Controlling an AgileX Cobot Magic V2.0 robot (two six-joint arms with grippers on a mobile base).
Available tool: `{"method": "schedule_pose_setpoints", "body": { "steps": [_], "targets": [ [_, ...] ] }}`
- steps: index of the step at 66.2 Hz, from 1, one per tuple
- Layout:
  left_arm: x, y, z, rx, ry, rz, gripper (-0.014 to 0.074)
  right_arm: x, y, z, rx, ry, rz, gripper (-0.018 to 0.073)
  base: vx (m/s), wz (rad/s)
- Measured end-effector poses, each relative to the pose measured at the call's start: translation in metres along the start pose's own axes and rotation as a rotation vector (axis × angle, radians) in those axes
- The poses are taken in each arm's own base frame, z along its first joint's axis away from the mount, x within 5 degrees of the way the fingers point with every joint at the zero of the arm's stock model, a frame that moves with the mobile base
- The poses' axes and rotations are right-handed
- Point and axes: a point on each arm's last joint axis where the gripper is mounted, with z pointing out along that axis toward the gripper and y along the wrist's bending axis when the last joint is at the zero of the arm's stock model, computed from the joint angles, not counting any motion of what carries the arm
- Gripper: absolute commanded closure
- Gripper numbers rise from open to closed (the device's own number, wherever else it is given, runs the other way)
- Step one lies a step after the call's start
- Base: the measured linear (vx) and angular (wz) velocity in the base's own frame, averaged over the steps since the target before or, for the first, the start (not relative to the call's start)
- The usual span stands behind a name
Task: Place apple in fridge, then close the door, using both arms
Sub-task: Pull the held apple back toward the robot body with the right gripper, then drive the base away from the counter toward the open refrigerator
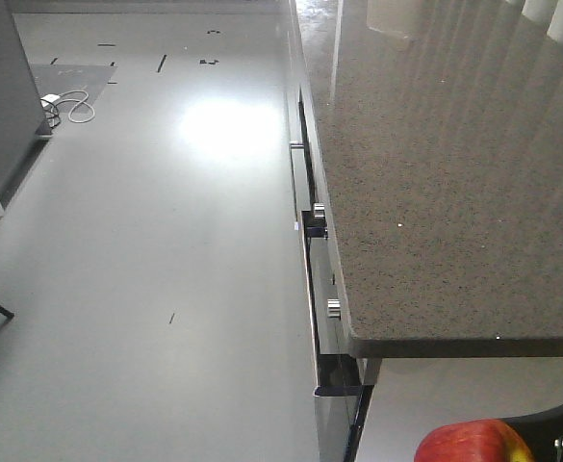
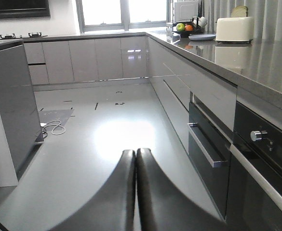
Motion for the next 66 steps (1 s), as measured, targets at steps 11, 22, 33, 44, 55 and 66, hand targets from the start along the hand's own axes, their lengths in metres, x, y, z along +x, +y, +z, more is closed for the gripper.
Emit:
{"method": "schedule_pose_setpoints", "body": {
  "steps": [11, 22, 33, 44, 55, 66],
  "targets": [
    [0.0, 0.0, 0.0, 0.0, 0.0, 0.0, 0.0603, 0.0, 0.0, 0.0, 0.0, 0.0, 0.0, 0.0356, 0.0, 0.01],
    [0.0, 0.0, 0.0, 0.0, 0.0, 0.0, 0.0603, 0.0, 0.0, 0.0, 0.0, 0.0, 0.0, 0.0356, -0.02, 0.08],
    [0.0, 0.0, 0.0, 0.0, 0.0, 0.0, 0.0603, 0.0, 0.0, 0.0, 0.0, 0.0, 0.0, 0.0356, -0.05, 0.22],
    [0.0, 0.0, 0.0, 0.0, 0.0, 0.0, 0.0603, 0.0, 0.0, 0.0, 0.0, 0.0, 0.0, 0.0356, -0.08, 0.31],
    [0.0, 0.0, 0.0, 0.0, 0.0, 0.0, 0.0603, 0.0, 0.0, 0.0, 0.0, 0.0, 0.0, 0.0356, -0.08, 0.31],
    [0.0, 0.0, 0.0, 0.0, 0.0, 0.0, 0.0603, 0.0, 0.0, 0.0, 0.0, 0.0, 0.0, 0.0356, -0.06, 0.25]
  ]
}}
